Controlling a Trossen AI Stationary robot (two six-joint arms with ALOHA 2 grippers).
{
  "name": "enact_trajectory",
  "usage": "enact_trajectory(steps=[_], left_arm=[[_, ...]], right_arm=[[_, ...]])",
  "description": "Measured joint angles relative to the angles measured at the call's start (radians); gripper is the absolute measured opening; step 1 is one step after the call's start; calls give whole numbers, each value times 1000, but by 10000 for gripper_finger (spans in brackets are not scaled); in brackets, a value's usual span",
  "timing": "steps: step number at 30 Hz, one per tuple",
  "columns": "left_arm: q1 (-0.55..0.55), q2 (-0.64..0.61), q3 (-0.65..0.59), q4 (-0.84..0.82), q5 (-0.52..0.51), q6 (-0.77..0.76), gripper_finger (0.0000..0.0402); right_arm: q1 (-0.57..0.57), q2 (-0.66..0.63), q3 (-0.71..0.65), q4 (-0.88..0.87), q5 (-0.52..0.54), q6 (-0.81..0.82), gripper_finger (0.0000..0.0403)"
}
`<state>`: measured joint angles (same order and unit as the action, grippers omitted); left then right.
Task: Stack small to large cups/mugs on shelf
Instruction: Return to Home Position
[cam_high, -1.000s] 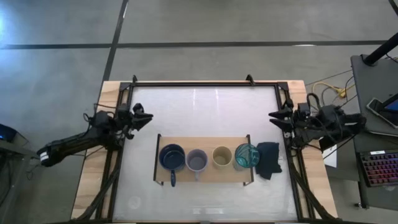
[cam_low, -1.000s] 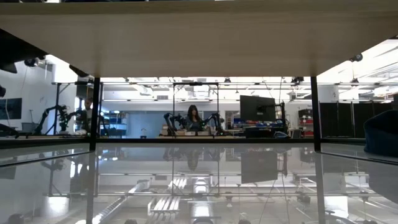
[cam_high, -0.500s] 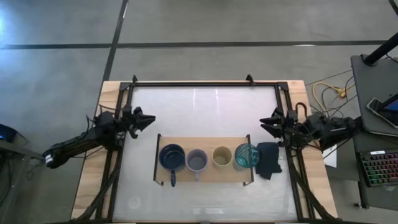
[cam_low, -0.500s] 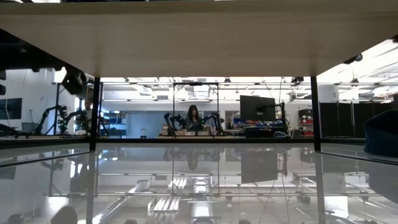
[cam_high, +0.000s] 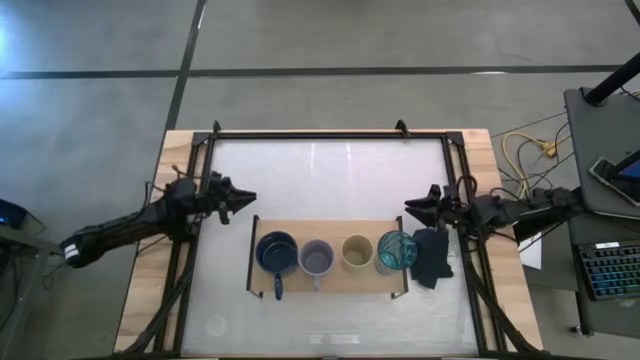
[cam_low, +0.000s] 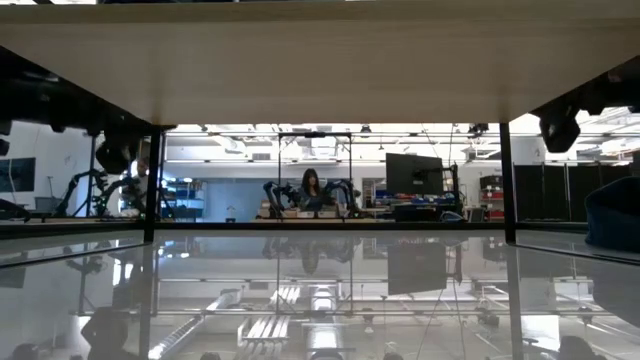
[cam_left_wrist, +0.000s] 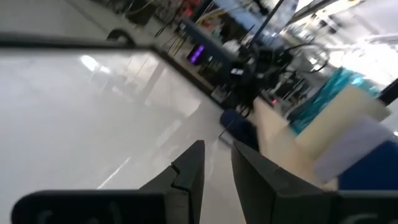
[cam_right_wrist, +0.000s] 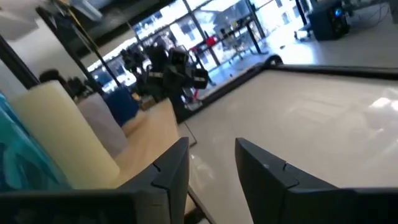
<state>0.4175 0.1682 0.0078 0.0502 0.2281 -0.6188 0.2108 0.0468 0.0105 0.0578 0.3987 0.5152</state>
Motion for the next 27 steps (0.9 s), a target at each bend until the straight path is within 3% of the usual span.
enact_trajectory(steps=[9,27], left_arm=[[0,157,-1,-2,1,-3,67],[0,244,-2,-4,2,-3,67]], right_arm=[[0,104,0,-3,-4,-174,128],[0,158,0,-2,-5,-175,130]])
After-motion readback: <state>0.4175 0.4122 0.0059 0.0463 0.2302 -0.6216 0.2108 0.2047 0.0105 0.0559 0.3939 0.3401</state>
